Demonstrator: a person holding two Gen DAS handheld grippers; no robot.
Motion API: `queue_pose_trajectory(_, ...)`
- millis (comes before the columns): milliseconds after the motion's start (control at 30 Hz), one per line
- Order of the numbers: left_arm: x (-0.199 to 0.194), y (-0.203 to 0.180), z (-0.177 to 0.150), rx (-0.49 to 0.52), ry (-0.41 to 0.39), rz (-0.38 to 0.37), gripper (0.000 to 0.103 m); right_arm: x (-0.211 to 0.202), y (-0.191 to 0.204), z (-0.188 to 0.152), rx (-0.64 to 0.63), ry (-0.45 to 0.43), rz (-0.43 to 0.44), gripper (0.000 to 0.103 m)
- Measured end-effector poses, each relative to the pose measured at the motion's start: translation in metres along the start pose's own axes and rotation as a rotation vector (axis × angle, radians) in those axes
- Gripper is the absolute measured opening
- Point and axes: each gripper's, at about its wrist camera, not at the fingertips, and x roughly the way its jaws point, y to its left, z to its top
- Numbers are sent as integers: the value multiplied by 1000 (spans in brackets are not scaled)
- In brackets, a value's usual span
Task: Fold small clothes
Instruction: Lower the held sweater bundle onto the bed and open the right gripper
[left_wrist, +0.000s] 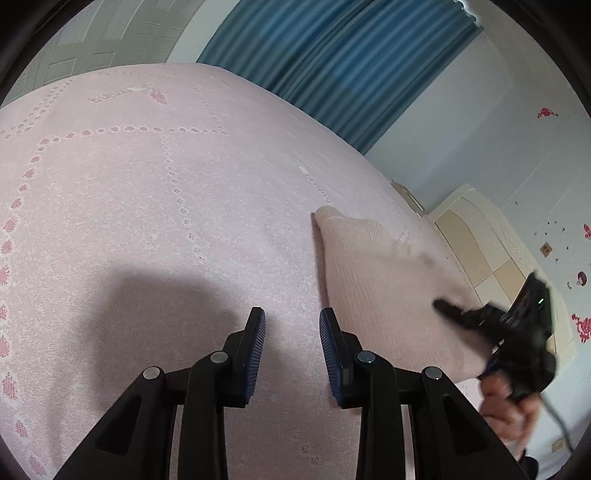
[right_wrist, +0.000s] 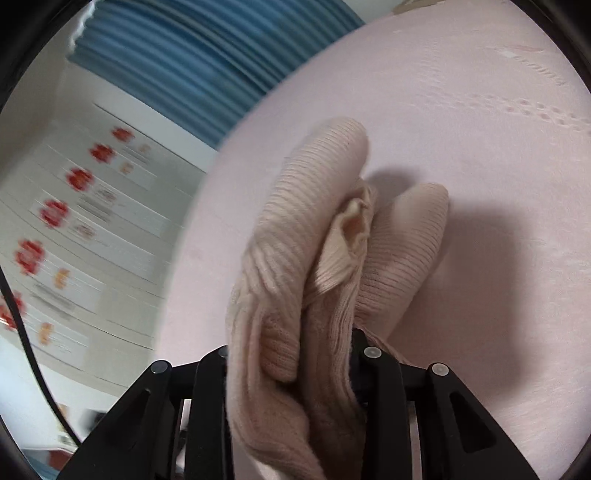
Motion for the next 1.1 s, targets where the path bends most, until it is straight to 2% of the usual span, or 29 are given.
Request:
queue_pose_trajectory(133, 10, -9, -1, 33, 21, 11, 29, 1, -36, 6, -33, 87, 22, 34)
queue_pose_trajectory(233, 19, -17, -3, 62, 39, 40, 29, -5, -34, -2, -174, 134, 17, 37)
queue_pose_trajectory(300, 25, -23, -7, 89, 53, 66, 29, -9, -30, -5, -242, 126, 2, 40)
queue_pose_trajectory(400, 30, -32, -11, 128, 65, 97, 29, -25, -28, -11, -312, 91, -45, 54)
queue_pose_trajectory(567, 35, -47, -14, 167, 60, 147, 29, -56, -26, -6, -340, -3, -48, 54)
queue_pose_trajectory(667, 35, -68, -6, 241, 48, 169, 29, -69, -29, 3, -327, -57, -18, 54)
queue_pose_trajectory(733, 35, -83, 2, 268, 34, 167, 30, -62, -28, 12, -312, -37, -1, 54)
queue_pose_trajectory(800, 39, -95, 16, 279, 25, 154, 30, -42, -20, 26, -320, 6, -32, 53)
queue_pose_trajectory(867, 49, -105, 32, 289, 11, 155, 30, -23, -10, 37, -332, 34, -86, 39)
queue_pose_trajectory(900, 53, -108, 36, 295, 2, 162, 30, -19, -6, 40, -334, 26, -86, 23)
queue_pose_trajectory(933, 57, -111, 38, 299, -6, 169, 31, -19, -3, 41, -342, 3, -82, 12)
queue_pose_trajectory(1067, 68, -106, 32, 269, -31, 162, 31, -39, 2, 30, -434, -183, 26, 11)
queue_pose_trajectory(1100, 70, -103, 28, 261, -26, 156, 31, -40, -5, 30, -437, -193, 32, 10)
